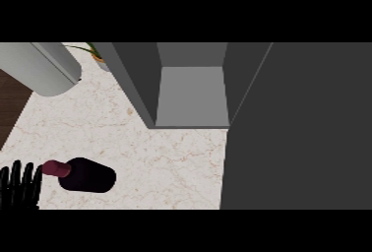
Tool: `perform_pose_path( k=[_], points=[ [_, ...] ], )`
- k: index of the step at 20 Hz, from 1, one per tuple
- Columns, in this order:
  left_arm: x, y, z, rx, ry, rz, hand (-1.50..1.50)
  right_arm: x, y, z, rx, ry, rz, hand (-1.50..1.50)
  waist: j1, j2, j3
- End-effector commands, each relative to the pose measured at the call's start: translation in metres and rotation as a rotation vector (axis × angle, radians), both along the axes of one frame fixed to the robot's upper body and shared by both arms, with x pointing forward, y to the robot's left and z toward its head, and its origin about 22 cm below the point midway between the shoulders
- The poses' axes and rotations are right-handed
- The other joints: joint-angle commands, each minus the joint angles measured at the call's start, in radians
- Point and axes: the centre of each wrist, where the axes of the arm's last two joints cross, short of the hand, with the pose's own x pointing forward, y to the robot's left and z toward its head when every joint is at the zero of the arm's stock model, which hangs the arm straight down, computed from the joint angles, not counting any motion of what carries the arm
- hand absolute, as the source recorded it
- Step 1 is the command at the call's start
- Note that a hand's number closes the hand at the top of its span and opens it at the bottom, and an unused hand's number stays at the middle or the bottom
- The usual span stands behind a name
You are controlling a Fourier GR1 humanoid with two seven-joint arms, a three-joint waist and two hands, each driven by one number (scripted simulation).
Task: Pick up the wine, place it into the cabinet and close the cabinet
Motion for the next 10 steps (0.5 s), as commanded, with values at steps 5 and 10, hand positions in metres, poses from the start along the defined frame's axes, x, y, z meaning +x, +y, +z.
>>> perform_pose_path(
  k=[5,10],
  points=[
    [0.024,-0.006,-0.015,-0.009,0.004,-0.050,-1.50,-0.031,0.000,0.020,0.031,-0.052,0.053,-1.50,0.000,0.000,0.000],
    [0.008,-0.001,-0.029,-0.015,0.015,-0.039,-1.50,-0.033,0.003,0.018,0.061,-0.045,0.041,-1.50,0.002,0.000,0.000]
  ],
)
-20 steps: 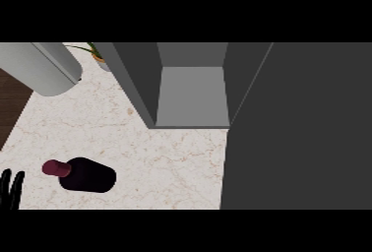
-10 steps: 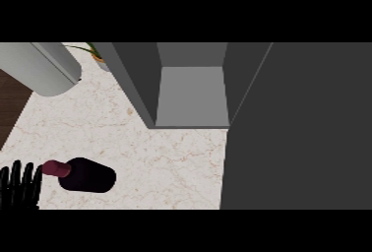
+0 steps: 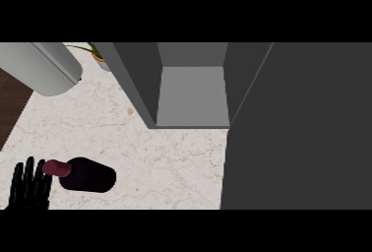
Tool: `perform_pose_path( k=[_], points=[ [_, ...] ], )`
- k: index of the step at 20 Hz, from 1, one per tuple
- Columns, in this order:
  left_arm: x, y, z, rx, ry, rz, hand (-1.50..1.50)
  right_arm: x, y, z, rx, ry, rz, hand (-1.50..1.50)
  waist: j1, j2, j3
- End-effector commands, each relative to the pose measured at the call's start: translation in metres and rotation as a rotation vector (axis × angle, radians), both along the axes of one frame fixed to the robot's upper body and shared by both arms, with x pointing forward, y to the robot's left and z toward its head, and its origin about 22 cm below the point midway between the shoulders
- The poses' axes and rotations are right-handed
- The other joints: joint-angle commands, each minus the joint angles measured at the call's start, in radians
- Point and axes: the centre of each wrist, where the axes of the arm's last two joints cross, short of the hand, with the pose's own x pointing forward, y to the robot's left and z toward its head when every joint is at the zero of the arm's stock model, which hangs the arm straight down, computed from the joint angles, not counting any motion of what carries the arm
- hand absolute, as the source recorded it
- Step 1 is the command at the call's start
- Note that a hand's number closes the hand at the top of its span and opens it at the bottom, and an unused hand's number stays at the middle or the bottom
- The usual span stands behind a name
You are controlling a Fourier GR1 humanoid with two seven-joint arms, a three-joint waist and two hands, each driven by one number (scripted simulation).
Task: Pick up the wine, place it into the cabinet and close the cabinet
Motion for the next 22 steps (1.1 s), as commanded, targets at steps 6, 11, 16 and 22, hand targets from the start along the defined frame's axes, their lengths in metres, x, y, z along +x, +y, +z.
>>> perform_pose_path(
  k=[6,11,16,22],
  points=[
    [0.018,-0.007,-0.017,-0.005,0.022,-0.016,-1.50,-0.027,0.002,0.023,0.032,-0.034,0.069,-1.50,0.001,0.000,0.000],
    [0.023,-0.008,-0.044,-0.004,0.018,-0.016,-1.50,-0.027,0.004,0.024,0.041,-0.045,0.050,-1.50,0.000,0.001,0.000],
    [0.019,-0.015,-0.050,0.003,0.032,-0.026,-1.50,-0.035,0.003,0.021,0.045,-0.050,0.038,-1.50,-0.001,0.000,0.000],
    [0.021,-0.012,-0.075,-0.031,0.018,-0.048,-1.50,-0.021,-0.007,0.022,0.024,-0.054,0.043,-1.50,-0.001,0.001,0.000]
  ],
)
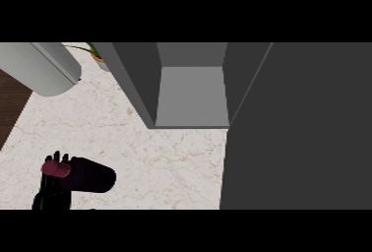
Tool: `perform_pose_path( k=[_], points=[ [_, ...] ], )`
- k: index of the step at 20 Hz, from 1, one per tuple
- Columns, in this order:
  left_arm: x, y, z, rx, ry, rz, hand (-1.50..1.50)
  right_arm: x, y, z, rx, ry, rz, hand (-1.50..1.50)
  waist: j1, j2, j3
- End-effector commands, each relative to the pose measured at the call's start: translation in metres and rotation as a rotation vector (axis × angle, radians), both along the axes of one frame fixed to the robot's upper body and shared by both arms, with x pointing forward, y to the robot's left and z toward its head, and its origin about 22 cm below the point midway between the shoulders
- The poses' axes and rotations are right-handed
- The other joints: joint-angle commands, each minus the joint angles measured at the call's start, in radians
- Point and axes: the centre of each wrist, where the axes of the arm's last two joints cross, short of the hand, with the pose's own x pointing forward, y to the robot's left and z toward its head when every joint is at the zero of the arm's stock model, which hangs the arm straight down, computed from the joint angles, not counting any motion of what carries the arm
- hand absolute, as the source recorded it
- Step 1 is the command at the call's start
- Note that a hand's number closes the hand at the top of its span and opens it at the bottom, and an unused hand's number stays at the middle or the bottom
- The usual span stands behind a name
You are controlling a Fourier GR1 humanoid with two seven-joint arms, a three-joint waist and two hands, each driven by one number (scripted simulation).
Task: Pick up the wine, place it into the cabinet and close the cabinet
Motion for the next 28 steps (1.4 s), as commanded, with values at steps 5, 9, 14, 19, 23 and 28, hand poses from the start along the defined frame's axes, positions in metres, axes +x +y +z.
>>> perform_pose_path(
  k=[5,9,14,19,23,28],
  points=[
    [0.010,0.004,-0.011,-0.028,-0.011,-0.004,-1.50,-0.028,-0.006,0.012,0.036,-0.060,0.034,-1.50,0.001,0.000,0.000],
    [0.017,-0.007,-0.011,-0.072,-0.030,-0.011,-1.50,-0.021,-0.005,0.016,0.039,-0.051,0.045,-1.50,0.003,0.000,0.000],
    [0.026,-0.005,-0.020,-0.112,-0.053,-0.131,1.50,-0.020,-0.004,0.010,0.044,-0.032,0.059,-1.50,-0.005,0.001,-0.001],
    [0.029,-0.016,-0.013,-0.023,-0.089,-0.156,1.50,-0.018,0.001,0.009,0.063,-0.037,0.038,-1.50,0.002,0.000,0.000],
    [0.030,-0.033,-0.010,0.165,-0.129,-0.150,1.50,-0.016,0.001,0.009,0.047,-0.032,0.044,-1.50,0.001,0.000,0.000],
    [0.026,-0.023,0.011,0.214,-0.107,-0.134,1.50,-0.014,-0.010,0.010,0.055,-0.016,0.040,-1.50,0.005,-0.001,0.001]
  ],
)
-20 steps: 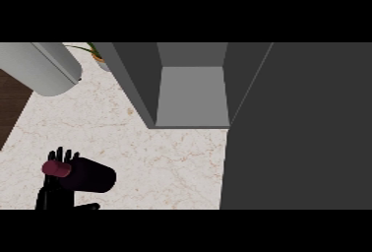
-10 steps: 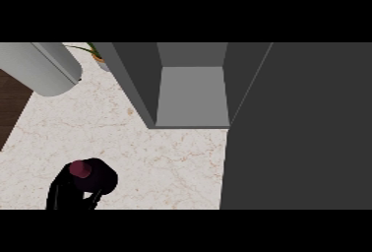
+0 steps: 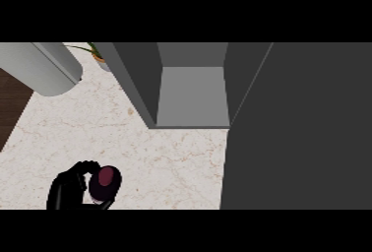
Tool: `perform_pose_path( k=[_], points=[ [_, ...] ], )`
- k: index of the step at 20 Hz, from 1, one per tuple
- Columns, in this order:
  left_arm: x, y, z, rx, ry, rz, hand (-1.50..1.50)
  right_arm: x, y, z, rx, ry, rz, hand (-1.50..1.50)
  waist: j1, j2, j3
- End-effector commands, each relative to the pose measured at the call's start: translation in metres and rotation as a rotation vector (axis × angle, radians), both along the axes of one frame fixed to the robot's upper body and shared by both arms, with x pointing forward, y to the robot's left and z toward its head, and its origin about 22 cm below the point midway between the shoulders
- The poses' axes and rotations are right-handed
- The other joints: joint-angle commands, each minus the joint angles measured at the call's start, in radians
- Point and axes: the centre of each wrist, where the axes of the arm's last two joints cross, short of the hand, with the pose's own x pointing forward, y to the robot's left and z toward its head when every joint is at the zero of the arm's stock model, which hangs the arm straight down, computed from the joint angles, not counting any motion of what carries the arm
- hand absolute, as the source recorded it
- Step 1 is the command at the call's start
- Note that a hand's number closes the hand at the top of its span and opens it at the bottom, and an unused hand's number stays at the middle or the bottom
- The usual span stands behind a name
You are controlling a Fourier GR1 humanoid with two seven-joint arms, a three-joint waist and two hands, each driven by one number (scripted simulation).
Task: Pick up the wine, place it into the cabinet and close the cabinet
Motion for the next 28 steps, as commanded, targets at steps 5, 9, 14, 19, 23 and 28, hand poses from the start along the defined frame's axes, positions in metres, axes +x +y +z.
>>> perform_pose_path(
  k=[5,9,14,19,23,28],
  points=[
    [0.019,0.001,0.029,0.121,0.041,0.012,1.50,-0.033,0.003,0.019,0.059,-0.033,0.087,-1.50,0.000,0.000,-0.001],
    [0.029,0.004,0.056,0.195,-0.063,0.073,1.50,-0.023,0.009,0.014,0.066,-0.017,0.077,-1.50,0.004,-0.001,-0.001],
    [0.015,-0.013,0.069,0.063,-0.104,-0.012,1.50,-0.030,0.000,0.014,0.047,-0.017,0.083,-1.50,0.004,-0.002,-0.001],
    [0.035,-0.029,0.117,0.055,-0.083,-0.086,1.50,-0.042,0.004,0.012,0.055,-0.030,0.084,-1.50,-0.003,-0.003,-0.001],
    [0.025,-0.055,0.134,0.074,-0.080,-0.094,1.50,-0.018,0.011,-0.001,0.064,-0.013,0.077,-1.50,0.003,0.001,-0.001],
    [0.039,-0.077,0.179,0.109,-0.084,-0.131,1.50,-0.016,-0.006,0.012,0.076,-0.012,0.071,-1.50,-0.001,0.001,-0.001]
  ],
)
